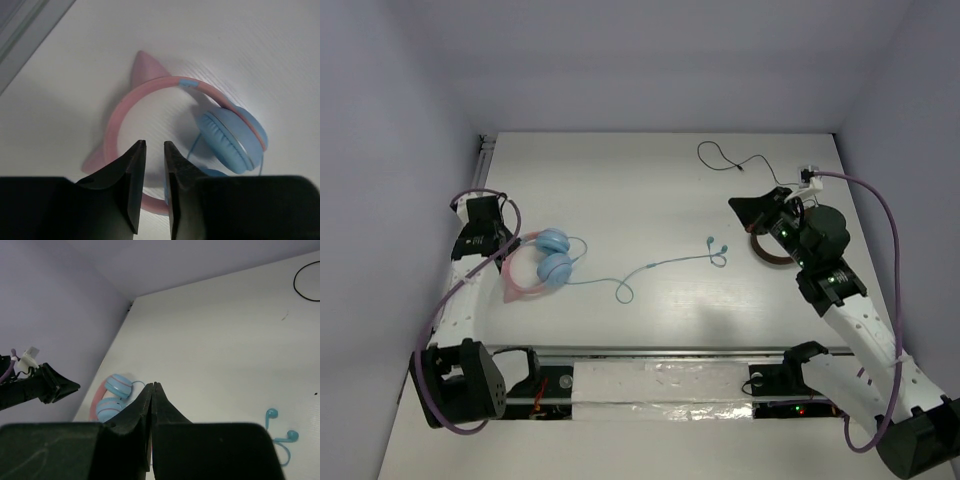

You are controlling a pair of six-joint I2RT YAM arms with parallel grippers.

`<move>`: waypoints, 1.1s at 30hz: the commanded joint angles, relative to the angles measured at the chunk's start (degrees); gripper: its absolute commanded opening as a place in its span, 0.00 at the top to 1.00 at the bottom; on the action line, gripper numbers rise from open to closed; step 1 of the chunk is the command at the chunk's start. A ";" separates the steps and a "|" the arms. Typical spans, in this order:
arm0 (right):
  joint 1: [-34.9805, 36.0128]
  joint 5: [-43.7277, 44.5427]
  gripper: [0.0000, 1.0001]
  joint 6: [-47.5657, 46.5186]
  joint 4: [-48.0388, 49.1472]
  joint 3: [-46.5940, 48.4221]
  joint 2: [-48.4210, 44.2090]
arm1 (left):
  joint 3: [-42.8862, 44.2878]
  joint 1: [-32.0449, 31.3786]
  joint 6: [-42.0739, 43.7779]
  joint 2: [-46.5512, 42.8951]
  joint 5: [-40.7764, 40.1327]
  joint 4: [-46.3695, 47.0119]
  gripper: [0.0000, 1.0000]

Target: Wrap the headphones

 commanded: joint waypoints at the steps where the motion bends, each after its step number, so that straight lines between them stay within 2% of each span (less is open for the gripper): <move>1: 0.26 -0.91 0.98 -0.46 2.35 0.12 0.34 | 1.51 3.29 2.11 1.00 -0.22 -0.17 0.78; 4: 0.26 -0.73 0.95 -0.90 1.47 0.65 0.26 | 1.87 6.98 3.25 1.53 0.48 0.26 0.62; 5: 0.26 -0.38 0.88 -0.99 1.38 0.57 -0.09 | 1.87 8.04 3.43 2.75 1.00 0.35 0.58; 6: 0.26 0.23 0.76 -1.08 1.55 0.30 -0.87 | 2.30 8.74 3.34 5.12 1.70 -0.43 0.55; 7: 0.26 0.41 0.76 -1.08 1.55 0.30 -1.14 | 2.48 8.75 3.34 5.14 1.80 -0.44 0.54; 8: 0.26 0.33 0.66 -1.17 1.29 0.30 -1.32 | 2.66 9.27 3.60 7.14 1.88 -0.62 0.53; 11: 0.26 -0.03 0.57 -1.08 1.55 0.13 -2.02 | 3.54 9.28 5.01 9.79 0.57 -0.62 0.52; 16: 0.26 -0.38 0.55 -0.90 1.20 0.39 -1.24 | 4.07 9.28 6.24 15.41 -1.45 -0.36 0.52; 21: 0.26 0.06 0.55 -0.90 0.85 0.30 -2.46 | 2.40 9.28 7.29 19.20 1.61 1.75 0.59; 28: 0.26 -1.43 0.55 -0.64 1.11 0.39 -2.11 | 2.57 9.28 9.05 24.91 6.54 3.68 0.59; 33: 0.26 -1.52 0.55 -0.81 0.85 0.48 -2.64 | 3.01 8.75 9.32 28.25 8.82 6.06 0.80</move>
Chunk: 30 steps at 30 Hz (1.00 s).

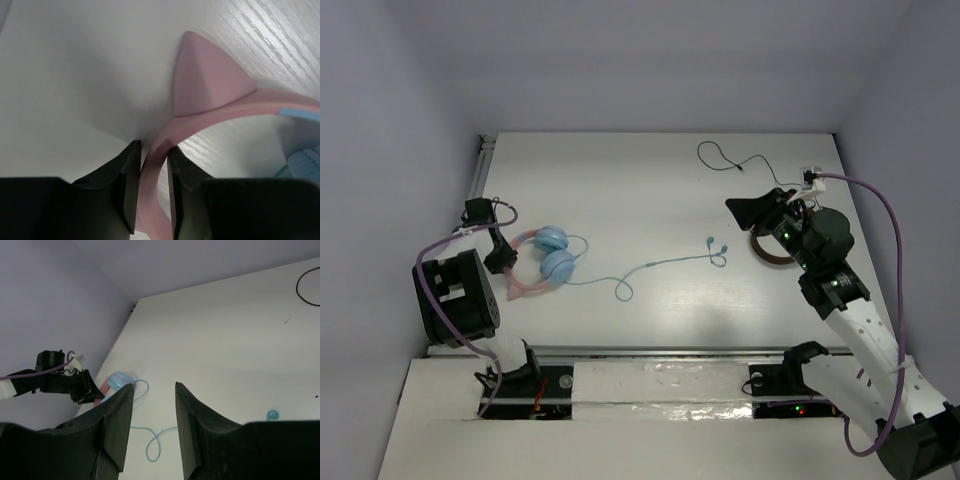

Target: Wrap the headphones

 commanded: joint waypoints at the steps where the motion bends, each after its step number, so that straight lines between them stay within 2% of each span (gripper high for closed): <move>1: 0.26 -0.97 0.55 -0.31 1.35 0.48 -0.89 | 0.54 -1.06 0.16 1.72 3.62 2.04 0.83; 6: 0.26 -2.12 0.55 -0.31 1.70 0.48 -0.45 | 1.06 -5.45 -0.54 -0.73 4.51 3.00 0.96; 8: 0.26 -1.68 0.55 -0.49 1.53 0.56 -0.28 | 1.50 -6.77 -0.89 -1.27 5.04 3.36 0.96; 11: 0.26 -1.42 0.55 -0.58 1.88 0.48 0.25 | 1.86 -8.71 -0.89 -0.48 4.95 3.27 0.81; 12: 0.26 -1.42 0.55 -0.58 1.88 0.39 0.51 | 1.68 -8.71 -0.89 -0.30 5.04 3.36 0.72; 14: 0.26 -1.50 0.55 -0.66 1.79 0.56 1.04 | 1.68 -8.71 -0.54 0.49 4.77 3.18 0.61; 18: 0.26 -1.24 0.55 -0.67 1.88 0.48 0.87 | 3.70 -8.71 -0.46 3.21 4.60 2.13 0.53; 23: 0.26 -0.89 0.55 -0.75 2.06 0.47 2.27 | 4.32 -8.71 -0.19 6.28 0.91 2.04 0.53; 27: 0.26 -0.10 0.55 -1.10 1.53 0.56 2.19 | 4.58 -12.39 -0.19 7.08 -0.50 1.60 0.65; 30: 0.26 0.78 0.56 -1.10 1.53 0.39 1.75 | 3.62 -13.54 -0.19 6.12 -0.85 0.90 0.66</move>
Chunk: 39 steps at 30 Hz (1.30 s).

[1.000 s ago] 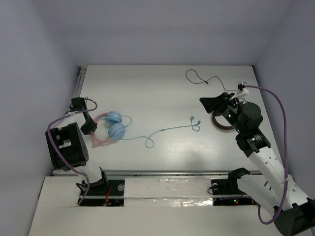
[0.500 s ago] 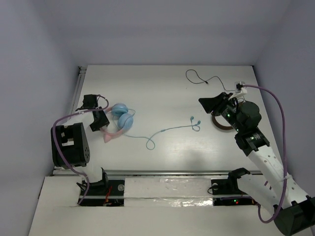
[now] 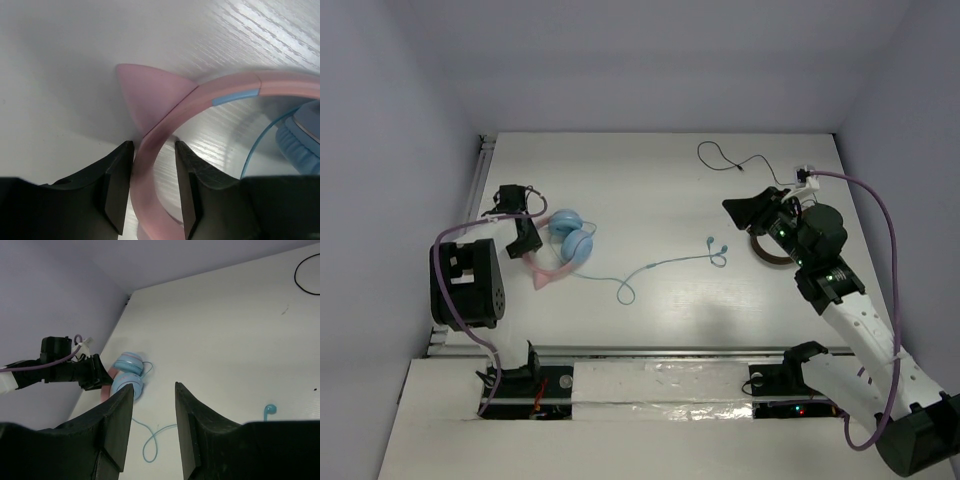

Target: Wrap the headphones

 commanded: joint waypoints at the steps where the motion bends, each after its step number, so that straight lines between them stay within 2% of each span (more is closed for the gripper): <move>1: 0.26 1.02 0.56 -1.13 1.57 0.48 -0.70 | -1.39 -1.86 -0.59 0.63 0.90 -2.71 0.65; 6: 0.26 1.02 0.56 -1.13 1.48 0.56 -0.35 | -2.89 -1.86 -0.85 -2.89 0.72 -4.82 0.56; 10: 0.26 1.20 0.61 -1.39 1.40 0.56 -0.18 | -4.11 -1.86 -1.38 -3.24 1.07 -5.35 0.57; 14: 0.78 0.85 0.73 -1.57 1.57 0.48 -0.26 | -4.20 -2.38 -1.73 -2.45 1.16 -5.70 0.62; 17: 0.79 0.50 0.75 -1.57 1.57 0.56 0.09 | -4.12 -3.61 -1.99 -1.49 1.33 -5.26 0.70; 20: 0.79 0.41 0.76 -1.57 1.75 0.48 0.18 | -2.63 -3.61 -1.47 -0.69 1.16 -4.91 0.99; 24: 1.31 -3.10 0.77 -2.26 2.89 0.48 1.14 | -1.48 -3.61 -0.76 -5.86 2.47 -4.47 1.00; 27: 2.98 -7.14 0.80 -2.88 4.73 0.56 3.07 | 0.45 -4.40 -1.29 -13.33 9.22 -5.08 1.00; 28: 3.51 -8.02 0.85 -3.49 4.91 0.91 3.77 | 1.32 -5.27 -1.64 -15.44 11.07 -5.61 1.00; 29: 4.04 -9.25 0.94 -3.85 5.00 1.26 4.65 | 3.16 -5.89 -1.99 -18.85 12.14 -6.48 1.00; 31: 6.76 -9.35 1.00 -5.60 4.65 2.49 7.37 | 5.45 -5.90 -2.34 -21.51 15.64 -7.80 1.00; 35: 13.16 -7.60 1.00 -9.55 3.51 4.43 10.98 | 12.12 -6.43 -2.08 -27.65 20.22 -10.27 1.00; 37: 13.70 -6.89 0.99 -10.09 4.64 4.26 11.69 | 13.63 -6.43 -2.17 -29.51 21.62 -10.27 1.00; 39: 13.71 -8.37 0.74 -10.18 7.54 3.64 12.65 | 15.21 -6.43 -2.17 -31.62 23.39 -10.18 1.00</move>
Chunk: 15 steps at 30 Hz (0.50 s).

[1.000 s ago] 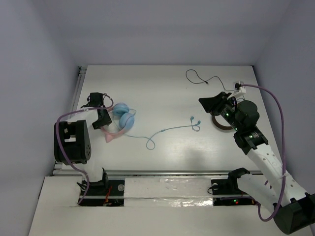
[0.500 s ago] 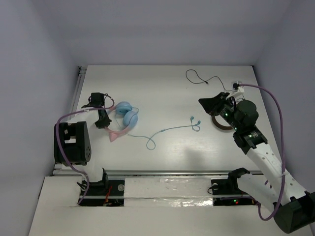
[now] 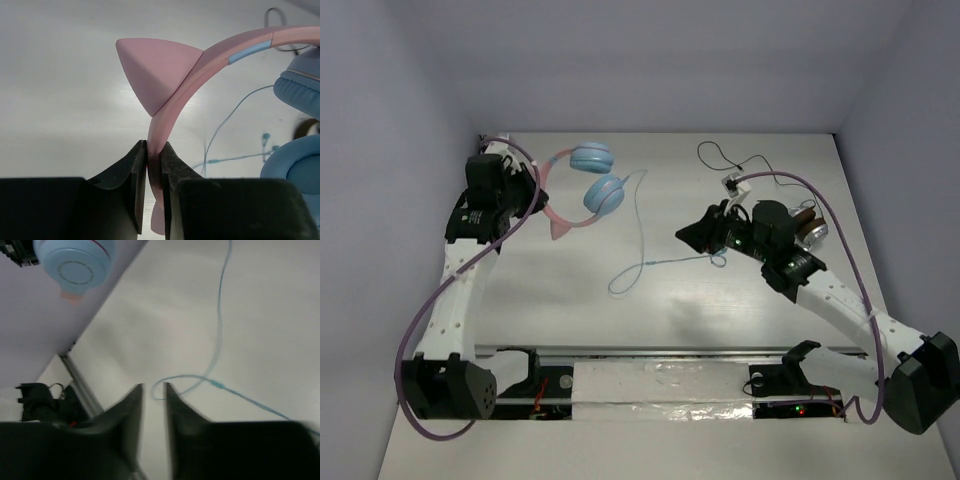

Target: Wrap the headphones

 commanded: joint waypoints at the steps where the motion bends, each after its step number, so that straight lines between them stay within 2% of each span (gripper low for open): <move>1: 0.49 -2.08 0.55 -3.49 6.08 2.63 0.74 | 3.94 0.13 -1.03 -4.35 8.59 0.20 1.00; 2: 0.49 -4.44 0.26 -3.75 7.39 2.72 1.44 | 4.03 0.13 -1.20 -5.92 9.74 1.16 1.00; 3: 0.49 -5.42 0.18 -4.11 8.19 3.07 3.37 | 3.94 0.13 -1.38 -6.63 10.54 1.52 1.00; 5: 0.49 -7.44 0.11 -4.81 9.77 3.60 5.66 | 3.33 0.13 -2.17 -8.74 13.00 3.00 1.00; 10: 1.01 -9.30 0.08 -4.46 15.57 3.87 12.77 | 1.92 0.13 -4.54 -11.56 19.41 6.17 1.00; 15: 3.91 -4.73 0.09 -3.58 23.12 2.90 19.63 | 1.40 0.13 -9.02 -12.70 25.30 11.26 1.00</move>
